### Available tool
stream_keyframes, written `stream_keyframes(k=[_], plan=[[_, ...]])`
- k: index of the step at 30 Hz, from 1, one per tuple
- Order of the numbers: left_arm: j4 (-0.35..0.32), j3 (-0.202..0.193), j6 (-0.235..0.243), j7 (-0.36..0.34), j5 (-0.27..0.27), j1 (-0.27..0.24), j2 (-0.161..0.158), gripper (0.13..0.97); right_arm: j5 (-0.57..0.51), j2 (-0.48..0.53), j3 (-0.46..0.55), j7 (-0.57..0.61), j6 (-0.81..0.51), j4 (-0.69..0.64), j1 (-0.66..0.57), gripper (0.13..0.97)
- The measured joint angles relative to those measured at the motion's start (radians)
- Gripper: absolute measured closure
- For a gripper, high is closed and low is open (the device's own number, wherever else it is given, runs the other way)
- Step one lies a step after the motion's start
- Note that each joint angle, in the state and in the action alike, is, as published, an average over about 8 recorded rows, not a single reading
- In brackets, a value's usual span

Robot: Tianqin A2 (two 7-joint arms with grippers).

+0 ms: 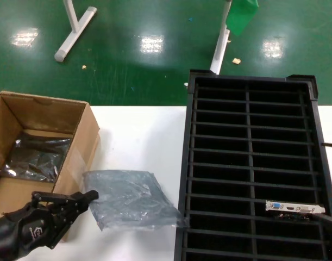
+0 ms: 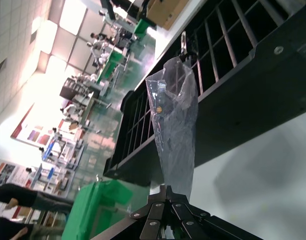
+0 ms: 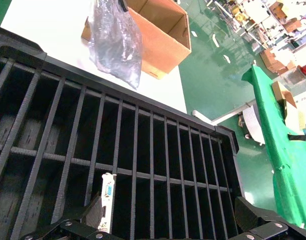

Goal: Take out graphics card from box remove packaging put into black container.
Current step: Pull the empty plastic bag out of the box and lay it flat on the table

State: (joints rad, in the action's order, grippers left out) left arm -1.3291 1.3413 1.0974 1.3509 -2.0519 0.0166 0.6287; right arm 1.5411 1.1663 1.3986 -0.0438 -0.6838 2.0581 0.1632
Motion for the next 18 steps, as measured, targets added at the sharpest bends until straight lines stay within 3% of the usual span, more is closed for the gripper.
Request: stream_keyframes(k=[10, 18], plan=[[-0.005, -0.016, -0.031, -0.001, 0.005, 0.01, -0.015, 0.943, 0.003, 0.004, 0.001, 0.001, 0.003, 0.0, 0.001, 0.133], [-0.054, -0.037, -0.066, -0.018, 0.009, 0.037, -0.026, 0.891, 0.004, 0.006, 0.002, 0.0, 0.005, 0.0, 0.002, 0.131]])
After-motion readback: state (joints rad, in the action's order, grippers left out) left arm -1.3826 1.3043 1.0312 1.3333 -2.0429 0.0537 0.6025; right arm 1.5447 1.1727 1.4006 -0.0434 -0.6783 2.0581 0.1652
